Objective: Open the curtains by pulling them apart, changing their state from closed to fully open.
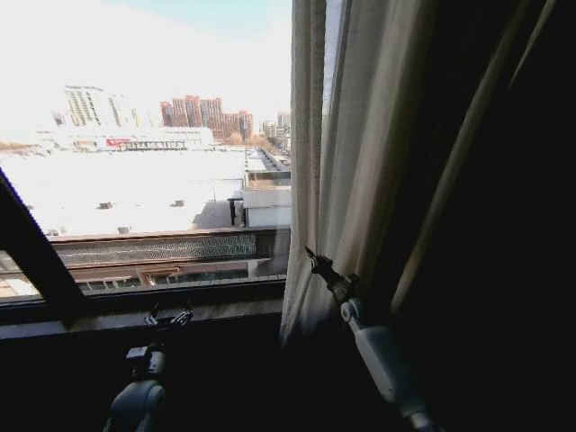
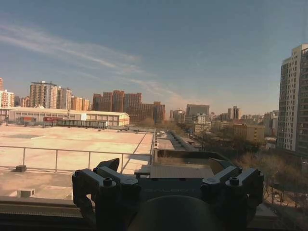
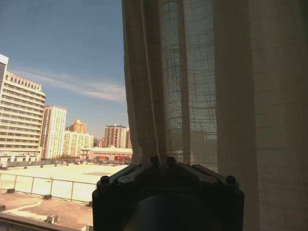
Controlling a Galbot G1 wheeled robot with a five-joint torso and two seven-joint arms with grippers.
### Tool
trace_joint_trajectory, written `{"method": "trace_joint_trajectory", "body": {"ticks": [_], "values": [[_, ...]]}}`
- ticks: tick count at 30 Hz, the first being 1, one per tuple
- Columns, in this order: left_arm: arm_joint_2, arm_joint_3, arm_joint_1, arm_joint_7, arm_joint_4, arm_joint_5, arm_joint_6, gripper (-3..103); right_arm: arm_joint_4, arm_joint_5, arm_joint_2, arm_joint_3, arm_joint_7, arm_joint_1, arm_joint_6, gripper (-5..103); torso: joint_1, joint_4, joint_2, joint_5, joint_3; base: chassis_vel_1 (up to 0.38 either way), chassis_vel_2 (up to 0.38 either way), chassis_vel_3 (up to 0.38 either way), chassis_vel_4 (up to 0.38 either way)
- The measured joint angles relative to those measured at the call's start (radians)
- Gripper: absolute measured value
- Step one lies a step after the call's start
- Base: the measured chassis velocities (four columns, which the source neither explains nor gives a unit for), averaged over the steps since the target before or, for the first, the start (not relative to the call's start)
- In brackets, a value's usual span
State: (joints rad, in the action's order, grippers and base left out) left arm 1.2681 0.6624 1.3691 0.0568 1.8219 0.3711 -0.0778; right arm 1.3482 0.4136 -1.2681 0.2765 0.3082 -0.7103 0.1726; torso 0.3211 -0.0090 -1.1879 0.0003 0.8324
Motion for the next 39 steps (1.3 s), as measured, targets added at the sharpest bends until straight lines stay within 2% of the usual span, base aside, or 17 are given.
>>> {"method": "trace_joint_trajectory", "body": {"ticks": [9, 14, 19, 27, 31, 36, 39], "values": [[0.0, 0.0, 0.0, 0.0, 0.0, 0.0, 0.0, 100, 0.003, 0.001, -0.005, 0.003, 0.003, -0.007, 0.004, 0, 0.0, 0.0001, 0.0, -0.0006, 0.0, -0.361, -0.371, 0.35, 0.371], [0.0, 0.0, 0.0, 0.0, 0.0, 0.0, 0.0, 100, 0.023, 0.035, -0.006, -0.009, -0.011, -0.016, 0.012, 0, 0.0, 0.0005, 0.0, -0.0001, 0.0, -0.341, -0.313, 0.35, 0.326], [0.0, 0.0, 0.0, 0.0, 0.0, 0.0, 0.0, 100, 0.036, 0.023, -0.003, -0.009, -0.019, -0.024, 0.023, 0, 0.0, -0.0006, 0.0, 0.0, 0.0, -0.245, -0.259, 0.215, 0.245], [0.0, 0.0, 0.0, 0.0, 0.0, 0.0, 0.0, 100, 0.039, -0.022, 0.011, -0.006, -0.019, -0.03, 0.035, 0, 0.0, 0.0009, 0.0, -0.0014, 0.0, -0.012, -0.025, 0.029, 0.006], [0.0, 0.001, 0.0, 0.0, 0.0, 0.0, 0.0, 100, 0.039, -0.063, 0.02, -0.019, -0.022, -0.025, 0.039, 0, 0.0, 0.0009, 0.0, -0.0003, 0.0, 0.061, 0.059, -0.035, -0.035], [0.0, 0.0, 0.0, 0.0, 0.0, 0.0, 0.0, 100, -0.007, -0.065, 0.016, -0.042, -0.077, 0.026, 0.017, 0, 0.0, -0.0003, 0.0, 0.0002, 0.0, 0.0, 0.0, 0.0, 0.0], [0.0, 0.0, 0.0, 0.0, 0.0, 0.0, 0.0, 100, -0.058, -0.073, 0.007, -0.045, -0.123, 0.063, 0.009, 0, 0.0, 0.0001, 0.0, 0.0, 0.0, 0.0, 0.0, 0.0, 0.0]]}}
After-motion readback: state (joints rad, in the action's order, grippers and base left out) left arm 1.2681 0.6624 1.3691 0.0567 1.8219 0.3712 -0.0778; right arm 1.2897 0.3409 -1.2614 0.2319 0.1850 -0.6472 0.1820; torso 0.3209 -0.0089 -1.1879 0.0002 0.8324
